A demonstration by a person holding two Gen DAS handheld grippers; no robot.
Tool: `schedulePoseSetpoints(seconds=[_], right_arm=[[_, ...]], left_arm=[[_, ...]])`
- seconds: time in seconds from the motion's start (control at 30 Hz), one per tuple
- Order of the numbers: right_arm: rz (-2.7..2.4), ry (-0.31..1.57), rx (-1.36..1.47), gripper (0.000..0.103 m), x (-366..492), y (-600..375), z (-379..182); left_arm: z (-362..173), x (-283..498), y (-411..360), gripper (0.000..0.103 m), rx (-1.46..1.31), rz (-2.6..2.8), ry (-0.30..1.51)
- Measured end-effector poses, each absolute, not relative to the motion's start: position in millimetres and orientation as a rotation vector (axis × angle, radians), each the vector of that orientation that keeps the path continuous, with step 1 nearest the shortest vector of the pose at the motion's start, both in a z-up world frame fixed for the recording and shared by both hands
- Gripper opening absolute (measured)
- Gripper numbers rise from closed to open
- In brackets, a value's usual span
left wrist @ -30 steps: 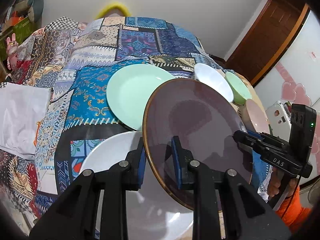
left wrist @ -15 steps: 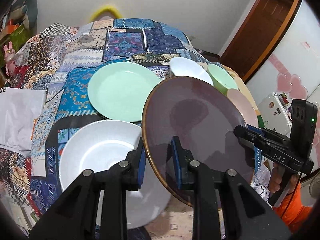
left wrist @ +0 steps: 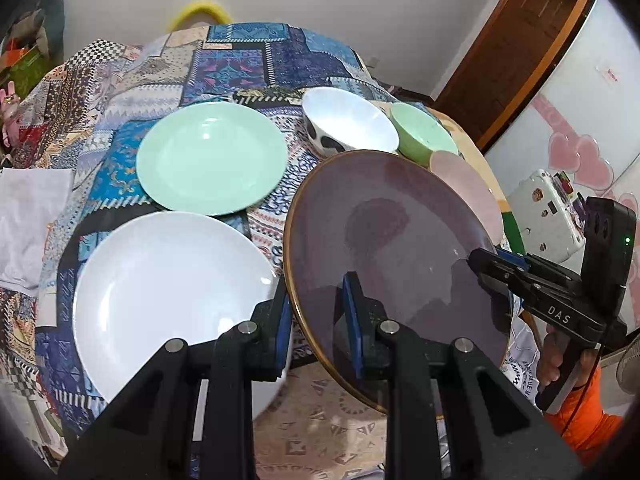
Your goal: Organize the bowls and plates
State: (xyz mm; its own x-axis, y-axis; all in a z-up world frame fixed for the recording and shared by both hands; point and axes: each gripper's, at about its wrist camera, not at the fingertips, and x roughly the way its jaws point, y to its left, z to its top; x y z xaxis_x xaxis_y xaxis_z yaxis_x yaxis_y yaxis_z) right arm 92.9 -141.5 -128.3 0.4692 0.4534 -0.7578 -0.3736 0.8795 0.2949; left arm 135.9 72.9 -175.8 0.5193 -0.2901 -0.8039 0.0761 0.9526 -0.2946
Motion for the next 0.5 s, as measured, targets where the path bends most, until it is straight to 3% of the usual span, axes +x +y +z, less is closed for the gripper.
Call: schedulePoseSetpoints(seconds=[0.5], right_arm=[[0.496, 1.010, 0.091, 0.025, 94.0, -160.5, -154.2]], left_arm=[[-209.2, 144.8, 57.2, 0.024, -0.264, -0.215, 1.062]])
